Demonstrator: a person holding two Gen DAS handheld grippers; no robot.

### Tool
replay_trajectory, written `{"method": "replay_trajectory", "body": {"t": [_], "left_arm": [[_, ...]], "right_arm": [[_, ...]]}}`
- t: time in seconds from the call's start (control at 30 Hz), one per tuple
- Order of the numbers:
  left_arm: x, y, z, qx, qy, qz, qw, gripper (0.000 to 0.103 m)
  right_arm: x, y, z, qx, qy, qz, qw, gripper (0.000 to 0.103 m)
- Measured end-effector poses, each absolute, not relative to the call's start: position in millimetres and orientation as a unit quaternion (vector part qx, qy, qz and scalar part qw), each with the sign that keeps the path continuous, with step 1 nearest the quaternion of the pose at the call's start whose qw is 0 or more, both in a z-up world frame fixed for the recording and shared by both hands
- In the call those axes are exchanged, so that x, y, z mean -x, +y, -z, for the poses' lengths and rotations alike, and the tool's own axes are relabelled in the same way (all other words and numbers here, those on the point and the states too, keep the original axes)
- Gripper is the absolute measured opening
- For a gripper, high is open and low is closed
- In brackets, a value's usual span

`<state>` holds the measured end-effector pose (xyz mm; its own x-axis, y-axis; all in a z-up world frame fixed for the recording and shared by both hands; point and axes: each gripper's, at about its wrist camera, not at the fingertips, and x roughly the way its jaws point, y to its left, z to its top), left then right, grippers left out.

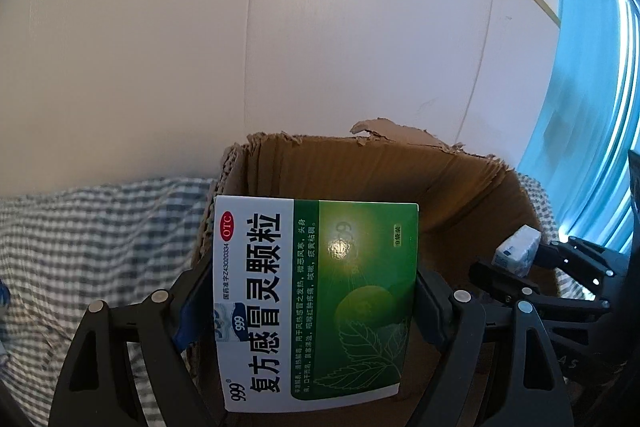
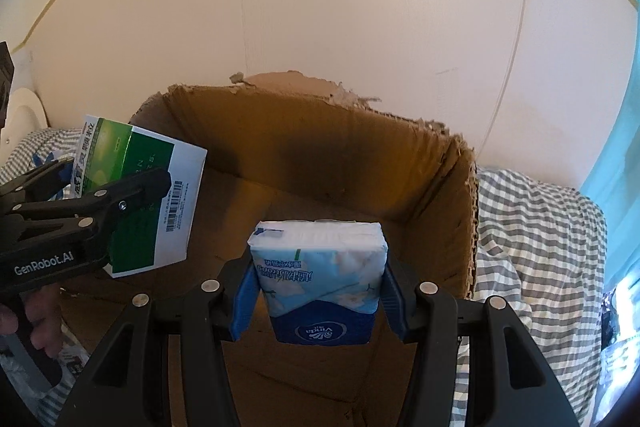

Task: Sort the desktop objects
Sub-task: 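Carry the medicine box and tissue pack into the cardboard box and open both grippers, then withdraw both open grippers from the cardboard box back to the pile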

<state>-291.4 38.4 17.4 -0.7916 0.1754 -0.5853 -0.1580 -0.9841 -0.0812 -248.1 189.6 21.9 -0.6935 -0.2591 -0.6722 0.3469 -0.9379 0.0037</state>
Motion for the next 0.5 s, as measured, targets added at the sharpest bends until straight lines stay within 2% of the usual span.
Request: {"method": "replay_trajectory", "body": {"t": [0.13, 0.2, 0.27, 0.5], "left_arm": [[291.3, 42.2, -18.4, 0.311, -0.006, -0.947, 0.087, 0.088], [292.6, 42.7, -19.4, 0.312, -0.010, -0.945, 0.100, 0.098], [291.3, 42.8, -21.6, 0.310, -0.012, -0.945, 0.103, 0.100], [274.3, 40.1, -36.9, 0.301, 0.009, -0.950, 0.076, 0.102]], "right_arm": [[249.1, 189.8, -19.5, -0.352, 0.059, 0.918, 0.170, 0.052], [247.8, 191.3, -20.5, -0.348, 0.055, 0.919, 0.174, 0.055], [245.1, 193.7, -23.4, -0.341, 0.052, 0.923, 0.171, 0.078], [225.0, 211.7, -39.6, -0.313, 0.049, 0.934, 0.166, 0.079]]}}
